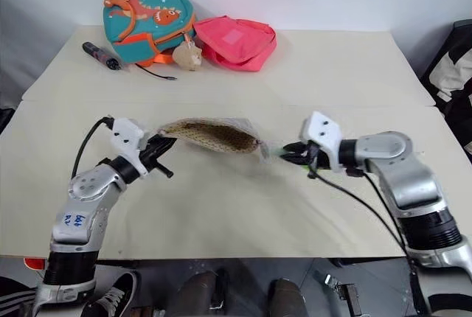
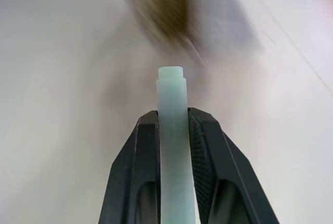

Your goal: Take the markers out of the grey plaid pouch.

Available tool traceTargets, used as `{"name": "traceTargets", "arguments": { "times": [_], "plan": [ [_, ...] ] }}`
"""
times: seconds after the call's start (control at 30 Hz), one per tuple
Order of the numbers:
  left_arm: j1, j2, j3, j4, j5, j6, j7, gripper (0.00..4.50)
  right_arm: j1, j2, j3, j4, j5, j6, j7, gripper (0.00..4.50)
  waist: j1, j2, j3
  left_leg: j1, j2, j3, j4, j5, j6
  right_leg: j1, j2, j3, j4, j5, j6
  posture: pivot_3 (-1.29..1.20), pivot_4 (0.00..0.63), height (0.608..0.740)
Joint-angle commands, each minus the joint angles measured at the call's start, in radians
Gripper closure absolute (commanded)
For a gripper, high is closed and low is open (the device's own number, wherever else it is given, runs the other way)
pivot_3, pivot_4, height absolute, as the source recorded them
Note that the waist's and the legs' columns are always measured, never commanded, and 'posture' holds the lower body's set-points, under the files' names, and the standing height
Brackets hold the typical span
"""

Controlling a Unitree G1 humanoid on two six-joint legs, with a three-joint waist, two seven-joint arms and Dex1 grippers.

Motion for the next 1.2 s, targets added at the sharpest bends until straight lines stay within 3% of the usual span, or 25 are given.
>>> {"name": "traceTargets", "arguments": {
  "times": [0.03,0.17,0.3,0.53,0.63,0.9,1.03,1.17,1.2],
  "plan": [
    [0.002,-0.004,0.020,-0.063,-0.070,0.036,-0.019,4.50,-0.022,0.002,-0.023,0.071,-0.057,-0.014,-0.078,4.11,0.000,0.000,0.000,0.000,0.000,0.000,0.000,0.000,0.000,0.000,0.000,0.000,0.000,0.000,0.000,0.00,0.150,0.740],
    [0.000,0.004,0.025,-0.066,-0.078,0.047,-0.018,4.50,0.003,0.018,0.008,0.157,-0.136,-0.043,-0.145,4.11,0.001,0.000,0.000,0.000,0.000,0.000,0.000,0.000,0.000,0.000,0.000,0.000,0.000,0.000,0.000,0.00,0.150,0.740],
    [-0.001,0.005,0.040,-0.076,-0.092,0.065,-0.010,4.50,0.022,0.098,-0.037,0.170,-0.099,0.022,-0.209,4.11,-0.004,0.000,0.000,0.000,0.000,0.000,0.000,0.000,0.000,0.000,0.001,0.000,0.000,0.000,0.000,0.00,0.150,0.740],
    [0.008,0.007,0.059,-0.104,-0.141,0.130,-0.007,4.50,0.003,0.122,-0.050,0.160,-0.101,0.032,-0.235,1.85,-0.005,0.000,0.000,0.000,0.000,0.000,0.000,0.000,0.000,0.000,0.003,0.000,0.001,0.000,0.000,0.00,0.150,0.740],
    [-0.020,0.031,0.115,-0.120,-0.243,0.301,0.010,4.50,-0.020,0.134,-0.056,0.138,-0.093,-0.037,-0.230,0.83,-0.004,0.000,0.000,0.000,0.000,0.000,0.000,0.000,0.000,0.000,0.002,0.000,0.001,0.000,0.000,0.00,0.150,0.740],
    [-0.158,0.011,0.424,-0.060,-0.636,0.844,0.218,4.50,-0.005,0.262,-0.060,-0.046,0.078,-0.019,-0.166,0.83,-0.021,0.000,0.000,0.000,0.001,-0.001,0.000,0.000,-0.001,0.000,0.003,0.001,0.001,0.000,0.000,0.00,0.150,0.740],
    [-0.199,-0.037,0.586,-0.010,-0.735,0.968,0.382,4.50,0.005,0.294,-0.036,-0.082,0.089,-0.003,-0.179,0.83,-0.024,0.000,0.000,0.000,-0.001,-0.001,0.000,0.000,0.000,0.000,0.003,0.001,0.003,0.000,0.000,0.00,0.150,0.740],
    [-0.174,-0.121,0.688,0.034,-0.774,0.984,0.517,4.50,0.021,0.322,0.001,-0.103,0.076,-0.011,-0.188,0.83,-0.024,0.000,0.000,0.000,-0.001,-0.002,0.000,0.000,-0.001,0.000,0.003,0.002,0.003,0.000,0.000,0.00,0.150,0.740],
    [-0.177,-0.161,0.722,0.039,-0.816,0.981,0.561,4.24,0.023,0.329,0.007,-0.103,0.072,-0.010,-0.194,0.82,-0.024,0.000,0.000,0.001,-0.001,-0.001,0.000,0.000,-0.001,0.000,0.003,0.002,0.003,0.000,0.000,0.00,0.150,0.740]
  ]
}}
